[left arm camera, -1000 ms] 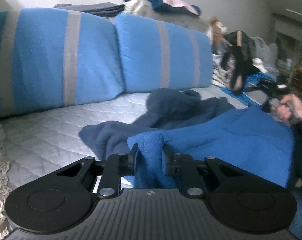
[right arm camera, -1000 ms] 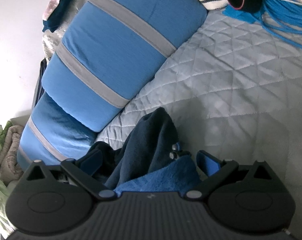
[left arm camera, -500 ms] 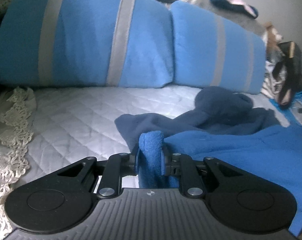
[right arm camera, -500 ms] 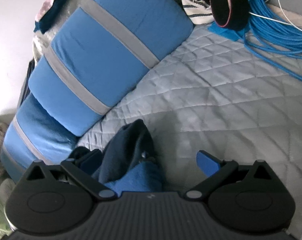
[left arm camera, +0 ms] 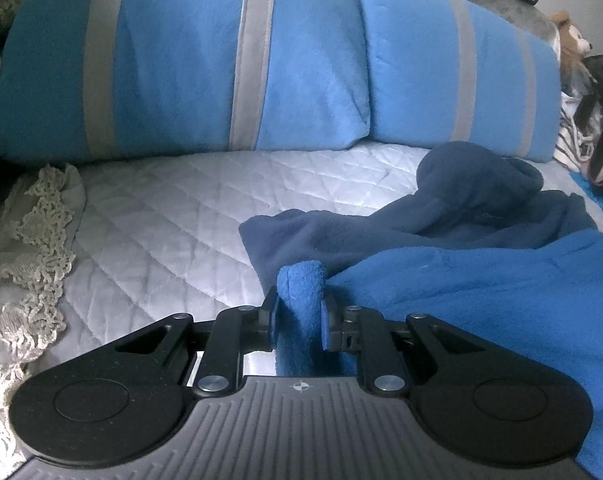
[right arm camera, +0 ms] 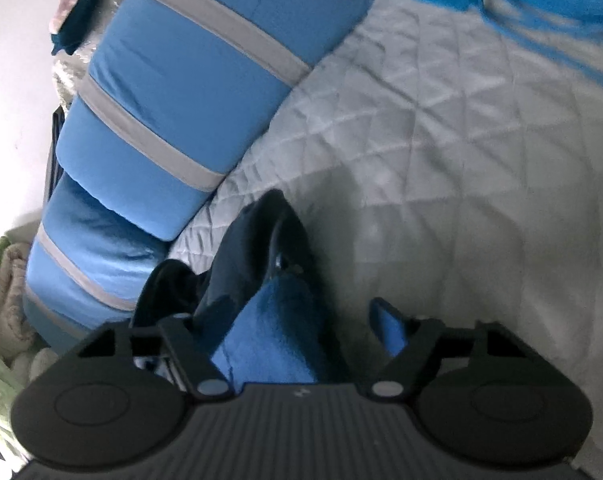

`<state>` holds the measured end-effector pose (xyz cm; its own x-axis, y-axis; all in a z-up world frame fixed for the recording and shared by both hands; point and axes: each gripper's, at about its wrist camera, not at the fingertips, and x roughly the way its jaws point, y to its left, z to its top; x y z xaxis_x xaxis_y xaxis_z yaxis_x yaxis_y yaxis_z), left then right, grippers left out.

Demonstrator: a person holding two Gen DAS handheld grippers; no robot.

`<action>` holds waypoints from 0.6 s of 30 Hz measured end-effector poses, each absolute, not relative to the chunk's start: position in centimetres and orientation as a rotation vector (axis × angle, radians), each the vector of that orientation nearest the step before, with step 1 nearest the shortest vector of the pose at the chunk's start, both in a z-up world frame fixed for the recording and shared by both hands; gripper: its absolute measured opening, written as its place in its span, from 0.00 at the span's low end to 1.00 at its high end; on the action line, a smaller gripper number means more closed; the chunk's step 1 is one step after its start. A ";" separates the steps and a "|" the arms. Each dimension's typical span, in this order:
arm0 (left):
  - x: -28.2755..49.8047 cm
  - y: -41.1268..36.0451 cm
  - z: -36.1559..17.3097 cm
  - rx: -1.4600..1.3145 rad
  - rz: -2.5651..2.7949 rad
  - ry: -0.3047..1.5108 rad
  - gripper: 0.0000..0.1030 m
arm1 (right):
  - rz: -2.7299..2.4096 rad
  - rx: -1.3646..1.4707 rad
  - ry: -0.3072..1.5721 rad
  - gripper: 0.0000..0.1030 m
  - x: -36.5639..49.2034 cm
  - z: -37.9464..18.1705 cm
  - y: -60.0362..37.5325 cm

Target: Fold clothes

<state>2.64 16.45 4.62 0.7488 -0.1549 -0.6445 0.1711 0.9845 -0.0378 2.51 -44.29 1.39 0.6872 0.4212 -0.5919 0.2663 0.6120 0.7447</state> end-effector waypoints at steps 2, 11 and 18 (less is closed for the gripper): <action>2.7 16.6 4.6 0.016 -0.181 0.704 0.19 | 0.118 0.957 0.855 0.32 2.6 0.9 -44.3; -0.3 17.6 7.9 -0.070 -0.204 0.498 0.18 | 0.218 0.762 0.596 0.11 1.2 5.7 -42.5; -0.8 18.1 9.6 -0.123 -0.186 0.404 0.18 | 0.224 0.646 0.491 0.11 1.6 8.2 -41.4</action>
